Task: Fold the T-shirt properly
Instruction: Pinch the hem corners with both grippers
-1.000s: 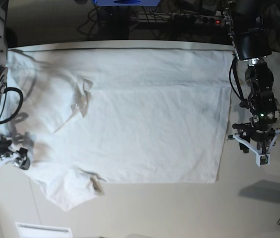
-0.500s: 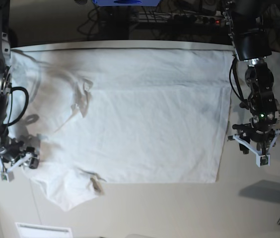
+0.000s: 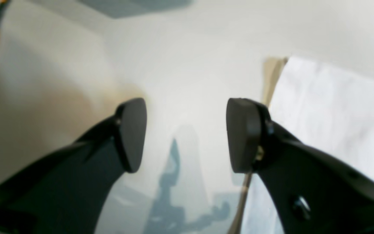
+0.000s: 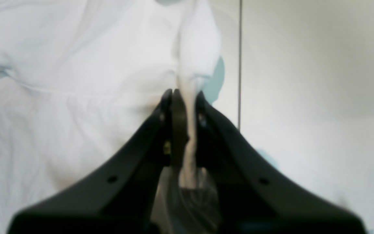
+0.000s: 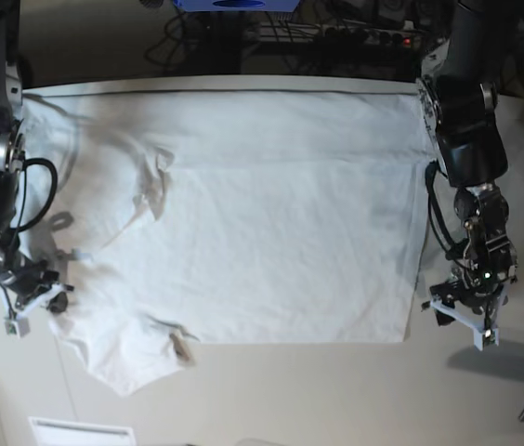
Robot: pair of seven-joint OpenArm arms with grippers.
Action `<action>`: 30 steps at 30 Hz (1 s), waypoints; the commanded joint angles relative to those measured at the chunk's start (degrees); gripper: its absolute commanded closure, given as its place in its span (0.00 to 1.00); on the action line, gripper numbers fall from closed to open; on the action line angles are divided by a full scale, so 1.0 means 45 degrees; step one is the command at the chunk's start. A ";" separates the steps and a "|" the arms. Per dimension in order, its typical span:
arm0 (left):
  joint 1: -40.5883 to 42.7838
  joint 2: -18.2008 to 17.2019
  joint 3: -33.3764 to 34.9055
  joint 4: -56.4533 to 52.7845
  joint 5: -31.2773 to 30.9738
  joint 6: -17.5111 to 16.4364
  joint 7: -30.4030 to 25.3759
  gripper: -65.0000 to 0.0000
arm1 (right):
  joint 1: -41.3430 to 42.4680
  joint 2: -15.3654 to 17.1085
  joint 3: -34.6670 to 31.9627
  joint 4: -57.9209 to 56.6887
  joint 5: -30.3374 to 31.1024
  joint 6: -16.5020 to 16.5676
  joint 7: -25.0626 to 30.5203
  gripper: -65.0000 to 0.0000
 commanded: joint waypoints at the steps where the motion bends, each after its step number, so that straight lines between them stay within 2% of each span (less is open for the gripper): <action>1: -0.0935 0.0011 -0.0002 -0.0665 -0.0029 -0.0585 -0.0496 0.41 | 0.0218 0.0137 -0.0034 0.0124 -0.0108 0.0051 -0.0139 1.00; 3: -0.1853 0.0089 -0.0060 -0.2443 -0.0029 -0.1347 -0.0789 0.41 | 0.0081 0.0137 -0.0034 0.0202 -0.0108 0.0051 -0.0159 1.00; 4: -0.2361 0.0108 -0.0041 -0.3439 -0.0029 -0.1445 -0.1122 0.41 | 0.0042 0.0157 -0.0053 0.0202 -0.0108 0.0051 -0.0159 1.00; 8: -0.3611 0.0245 -0.0002 -0.6174 -0.0010 -0.1445 -0.2880 0.41 | -0.0154 0.0196 -0.0053 0.0202 -0.0108 0.0051 -0.0178 1.00; 13: -0.4510 0.0265 0.0018 -0.8069 0.0068 -0.1445 -0.3993 0.41 | -0.0193 0.0215 -0.0053 0.0202 -0.0108 0.0051 -0.0198 1.00; 26: -0.3807 0.0304 0.0057 -0.8499 0.0088 -0.1445 -0.4286 0.41 | -0.0193 0.0254 -0.0053 0.0202 -0.0108 0.0071 -0.0198 1.00; 30: -0.3846 0.0558 0.0057 -0.8499 0.0107 -0.1445 -0.4247 0.41 | -0.0193 0.0254 -0.0053 0.0222 -0.0108 0.0071 -0.0198 1.00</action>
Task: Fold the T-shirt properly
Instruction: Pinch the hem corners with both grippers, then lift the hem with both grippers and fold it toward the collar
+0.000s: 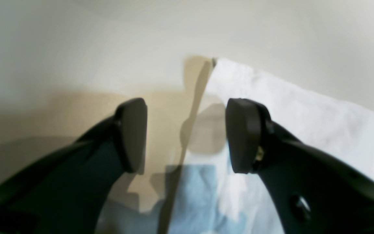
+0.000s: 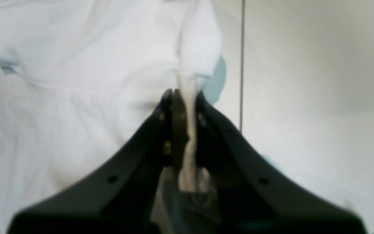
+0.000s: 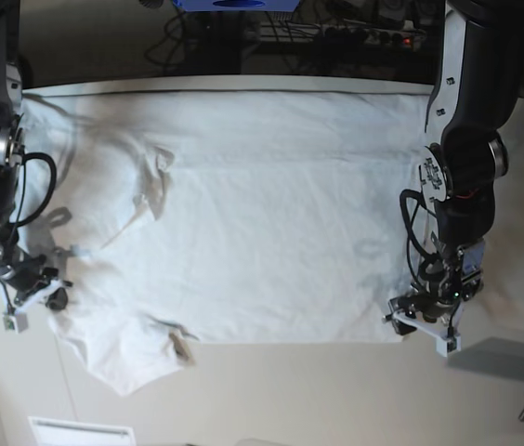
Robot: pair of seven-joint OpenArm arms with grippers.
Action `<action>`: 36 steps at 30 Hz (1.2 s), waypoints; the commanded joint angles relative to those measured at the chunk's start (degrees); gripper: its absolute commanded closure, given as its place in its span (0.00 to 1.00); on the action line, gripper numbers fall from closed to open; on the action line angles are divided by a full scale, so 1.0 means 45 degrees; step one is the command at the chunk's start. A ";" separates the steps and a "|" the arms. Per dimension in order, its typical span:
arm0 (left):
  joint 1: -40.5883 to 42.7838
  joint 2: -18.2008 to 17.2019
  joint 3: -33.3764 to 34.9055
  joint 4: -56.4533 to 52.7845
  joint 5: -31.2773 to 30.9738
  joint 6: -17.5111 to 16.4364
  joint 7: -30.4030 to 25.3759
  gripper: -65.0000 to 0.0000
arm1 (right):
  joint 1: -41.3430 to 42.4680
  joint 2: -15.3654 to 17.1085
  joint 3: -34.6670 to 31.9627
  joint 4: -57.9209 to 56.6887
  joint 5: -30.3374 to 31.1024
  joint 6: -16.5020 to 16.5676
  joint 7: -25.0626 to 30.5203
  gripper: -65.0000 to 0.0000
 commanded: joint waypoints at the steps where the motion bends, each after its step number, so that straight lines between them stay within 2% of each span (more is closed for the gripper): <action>1: -0.0320 0.0111 0.0018 0.0098 -0.0024 -0.0124 0.0309 0.41 | 0.0167 0.0177 -0.0053 0.0066 -0.0283 -0.0070 -0.0475 1.00; 3: -0.0339 0.0307 0.0214 0.0098 -0.0024 -0.0124 0.0309 0.41 | 0.0167 0.0177 -0.0053 0.0066 -0.0283 -0.0070 -0.0475 1.00; 8: -0.0339 0.0736 0.2206 0.0098 -0.0141 -0.0124 0.0270 0.42 | 0.0167 0.0235 -0.0073 0.0066 -0.0283 -0.0050 -0.0475 1.00; 10: -0.0339 0.0736 0.2245 0.0098 -0.0141 -0.0124 0.0270 0.46 | 0.0167 0.0391 -0.0073 0.0066 -0.0283 -0.0050 -0.0475 1.00; 14: -0.0339 0.0639 0.2245 0.0176 -0.0141 -0.0124 0.0230 0.84 | 0.0167 0.0430 -0.0073 0.0066 -0.0283 -0.0031 -0.0475 1.00; 16: -0.0320 0.0502 0.2245 0.0196 -0.0141 -0.0124 0.0211 0.98 | 0.0167 0.0430 -0.0073 0.0086 -0.0283 -0.0031 -0.0475 1.00; 25: 0.0149 0.0346 0.2284 0.1583 -0.0141 -0.0124 0.0348 1.00 | -0.0263 0.0333 0.0083 0.2098 -0.0224 -0.0089 -0.0416 1.00; 28: 0.0462 0.0170 0.2284 0.2599 -0.0141 -0.0143 0.1227 1.00 | -0.0263 0.0333 0.0357 0.2489 -0.0224 -0.0089 -0.0416 1.00; 32: 0.1087 0.0053 0.2265 0.4572 -0.0141 -0.0143 0.2145 1.00 | -0.0185 0.0391 0.1881 0.2508 -0.0224 -0.0089 -0.0475 1.00; 36: 0.1556 -0.0221 0.2265 0.6389 -0.0141 -0.0163 0.3259 1.00 | -0.0087 0.0450 0.2115 0.2606 -0.0264 -0.0089 -0.0475 1.00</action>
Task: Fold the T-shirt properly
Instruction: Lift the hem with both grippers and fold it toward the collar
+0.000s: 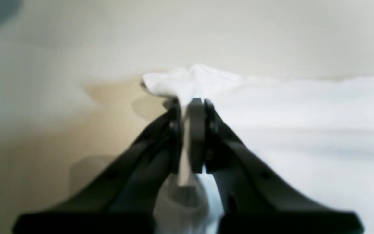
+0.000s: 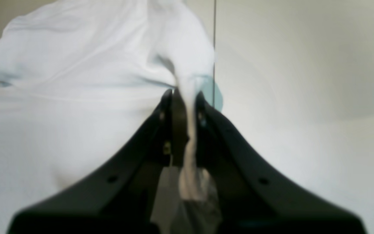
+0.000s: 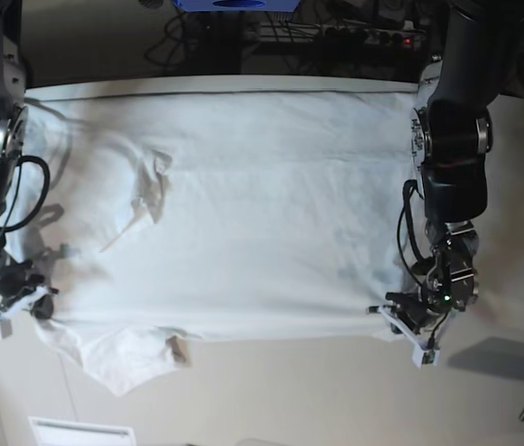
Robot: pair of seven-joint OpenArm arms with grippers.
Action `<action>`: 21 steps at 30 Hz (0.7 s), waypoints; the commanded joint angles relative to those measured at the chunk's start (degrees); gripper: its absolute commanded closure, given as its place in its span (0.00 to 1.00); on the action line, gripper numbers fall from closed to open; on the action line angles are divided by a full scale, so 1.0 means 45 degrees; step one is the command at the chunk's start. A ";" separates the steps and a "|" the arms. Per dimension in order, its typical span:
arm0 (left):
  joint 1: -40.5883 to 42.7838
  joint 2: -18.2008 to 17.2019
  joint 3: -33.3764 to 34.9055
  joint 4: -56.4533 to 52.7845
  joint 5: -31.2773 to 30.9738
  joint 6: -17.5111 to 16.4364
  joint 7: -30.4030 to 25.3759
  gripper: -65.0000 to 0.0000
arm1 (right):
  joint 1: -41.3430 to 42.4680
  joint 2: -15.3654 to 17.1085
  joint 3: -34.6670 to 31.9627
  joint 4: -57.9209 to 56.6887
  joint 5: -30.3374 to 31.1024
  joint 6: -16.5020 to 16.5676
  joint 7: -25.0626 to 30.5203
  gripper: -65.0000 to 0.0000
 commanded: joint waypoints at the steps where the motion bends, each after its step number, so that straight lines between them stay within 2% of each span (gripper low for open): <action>1: -0.0367 -0.0294 -0.0047 0.0742 0.0150 0.0114 -0.0067 1.00 | 0.0530 0.0338 0.0099 0.0304 0.0164 -0.0196 0.0487 1.00; 4: -0.0015 -0.0450 -0.0047 0.1915 0.0131 -0.0844 0.0792 1.00 | 0.0549 0.0338 0.0119 0.0304 0.0164 -0.0196 0.0487 1.00; 6: 0.0102 -0.0470 -0.0047 0.2540 0.0131 -0.1215 0.1418 1.00 | 0.0549 0.0358 0.0119 0.0304 0.0164 -0.0196 0.0389 1.00; 12: 0.1255 -0.0645 -0.0047 0.4493 0.0131 -0.1254 0.2140 1.00 | 0.0510 0.0651 0.0158 0.1124 0.0203 -0.0138 -0.1076 1.00; 21: 0.2857 -0.0958 -0.0067 0.7131 0.0131 -0.1254 0.3293 1.00 | -0.0350 0.0690 0.0158 0.3469 0.0203 -0.0118 -0.2912 1.00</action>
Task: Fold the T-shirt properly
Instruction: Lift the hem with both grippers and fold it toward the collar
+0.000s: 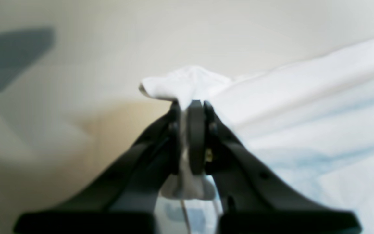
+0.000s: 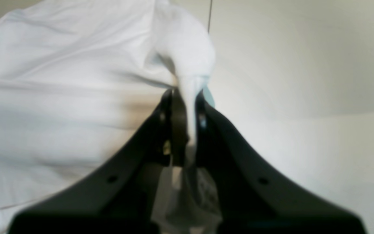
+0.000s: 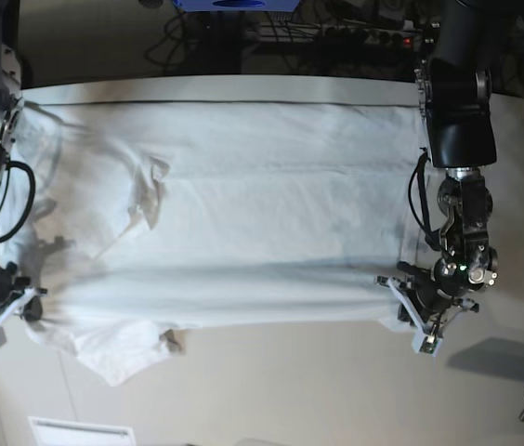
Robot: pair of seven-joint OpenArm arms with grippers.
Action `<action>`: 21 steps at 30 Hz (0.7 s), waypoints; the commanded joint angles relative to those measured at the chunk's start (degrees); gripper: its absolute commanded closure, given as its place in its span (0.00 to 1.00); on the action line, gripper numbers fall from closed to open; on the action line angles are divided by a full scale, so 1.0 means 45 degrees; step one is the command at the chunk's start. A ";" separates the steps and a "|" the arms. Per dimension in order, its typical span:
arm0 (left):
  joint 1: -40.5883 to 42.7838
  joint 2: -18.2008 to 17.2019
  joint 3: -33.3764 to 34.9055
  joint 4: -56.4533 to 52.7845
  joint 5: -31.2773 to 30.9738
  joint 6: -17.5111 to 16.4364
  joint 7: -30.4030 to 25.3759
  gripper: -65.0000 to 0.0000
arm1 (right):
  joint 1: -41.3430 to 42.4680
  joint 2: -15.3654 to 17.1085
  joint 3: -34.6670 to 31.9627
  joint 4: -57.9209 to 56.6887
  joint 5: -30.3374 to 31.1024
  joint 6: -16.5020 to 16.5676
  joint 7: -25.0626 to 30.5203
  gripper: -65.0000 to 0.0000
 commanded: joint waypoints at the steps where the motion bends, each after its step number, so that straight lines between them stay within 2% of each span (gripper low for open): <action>1: -0.0144 -0.0263 -0.0091 0.0488 0.0315 0.0169 0.0214 1.00 | 0.0257 0.0360 0.0105 0.0532 0.0077 -0.0215 0.0117 1.00; 7: 0.0833 -0.0205 -0.1224 0.1836 0.0335 0.0150 0.0820 1.00 | -0.0642 0.0321 0.0105 0.2192 0.0077 -0.0274 -0.1250 1.00; 12: 0.1634 -0.0263 -0.1419 0.2168 0.0394 0.0150 0.0820 1.00 | -0.1130 0.0282 0.0144 0.3071 0.0077 -0.0274 -0.2169 1.00; 17: 0.2767 -0.0263 -0.1380 0.2969 0.0413 0.0150 0.0820 1.00 | -0.1775 0.0125 0.1453 0.3599 0.0077 -0.0274 -0.2735 1.00; 21: 0.3490 -0.0263 -0.1341 0.3633 0.0413 0.0150 0.0820 1.00 | -0.2341 0.0086 0.1550 0.4224 0.0077 -0.0274 -0.2852 1.00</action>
